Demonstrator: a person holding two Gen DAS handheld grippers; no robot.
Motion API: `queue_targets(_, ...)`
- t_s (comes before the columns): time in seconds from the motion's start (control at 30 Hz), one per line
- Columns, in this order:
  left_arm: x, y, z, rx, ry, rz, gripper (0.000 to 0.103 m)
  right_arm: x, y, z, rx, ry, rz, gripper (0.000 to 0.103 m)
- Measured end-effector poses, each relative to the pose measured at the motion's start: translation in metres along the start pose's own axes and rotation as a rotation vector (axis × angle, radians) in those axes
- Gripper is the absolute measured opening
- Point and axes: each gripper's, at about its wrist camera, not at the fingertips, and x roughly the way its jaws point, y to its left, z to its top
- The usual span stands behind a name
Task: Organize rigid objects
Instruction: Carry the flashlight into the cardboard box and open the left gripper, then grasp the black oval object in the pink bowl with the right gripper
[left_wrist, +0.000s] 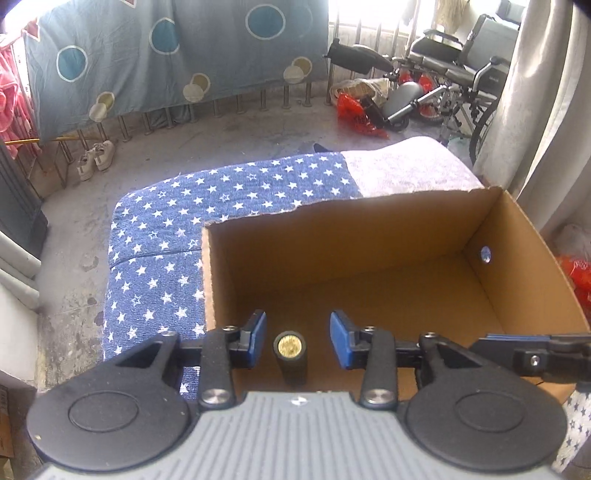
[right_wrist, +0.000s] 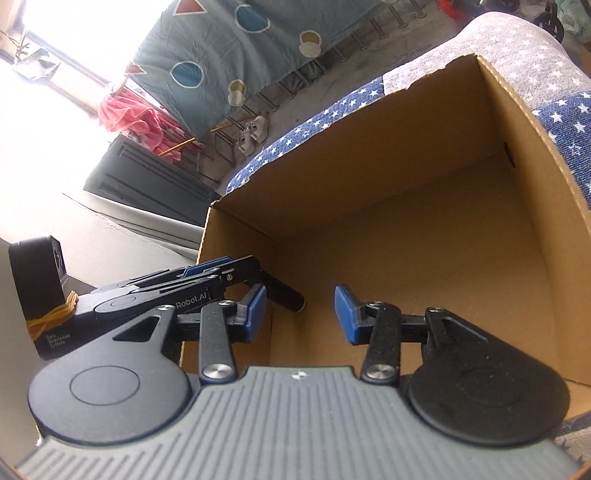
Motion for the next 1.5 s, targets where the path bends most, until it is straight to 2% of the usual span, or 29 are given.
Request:
queue_targets(0.13, -0.042, 0.006, -0.008, -0.019, -0.091, -0.007, 0.049, -0.036, 0.002, -0.014, -0.038, -0.073, 0.029, 0.041)
queue_targets(0.23, -0.079, 0.008, -0.022, -0.019, -0.162, -0.001, 0.052, -0.065, 0.006, -0.029, -0.069, -0.118, 0.043, 0.041)
queue_targets(0.3, -0.102, 0.008, -0.036, -0.002, -0.181, -0.002, 0.053, -0.081, 0.004, -0.04, -0.081, -0.133, 0.059, 0.041)
queue_targets(0.4, -0.125, 0.007, -0.064, 0.037, -0.156, -0.038, 0.053, -0.103, -0.003, -0.062, -0.055, -0.118, 0.103, 0.041)
queue_targets(0.53, -0.141, -0.004, -0.113, 0.134, -0.062, -0.12, 0.054, -0.124, -0.013, -0.104, -0.029, -0.024, 0.135, 0.042)
queue_targets(0.67, -0.126, -0.021, -0.172, 0.221, 0.077, -0.21, 0.055, -0.115, -0.016, -0.147, -0.035, 0.134, 0.118, 0.042)
queue_targets(0.8, -0.097, -0.048, -0.225, 0.291, 0.197, -0.269, 0.055, -0.081, -0.025, -0.183, 0.007, 0.298, 0.069, 0.042)
queue_targets(0.93, -0.078, -0.071, -0.258, 0.369, 0.259, -0.308, 0.054, -0.053, -0.041, -0.211, 0.068, 0.42, 0.028, 0.041)
queue_targets(1.07, -0.062, -0.092, -0.271, 0.461, 0.264, -0.301, 0.054, -0.035, -0.053, -0.225, 0.1, 0.461, -0.019, 0.041)
queue_targets(1.27, -0.051, -0.114, -0.286, 0.574, 0.228, -0.262, 0.053, -0.022, -0.057, -0.223, 0.124, 0.467, 0.009, 0.036)
queue_targets(1.5, -0.058, -0.102, -0.296, 0.528, 0.196, -0.294, 0.048, -0.009, -0.049, -0.23, 0.115, 0.52, 0.026, 0.027)
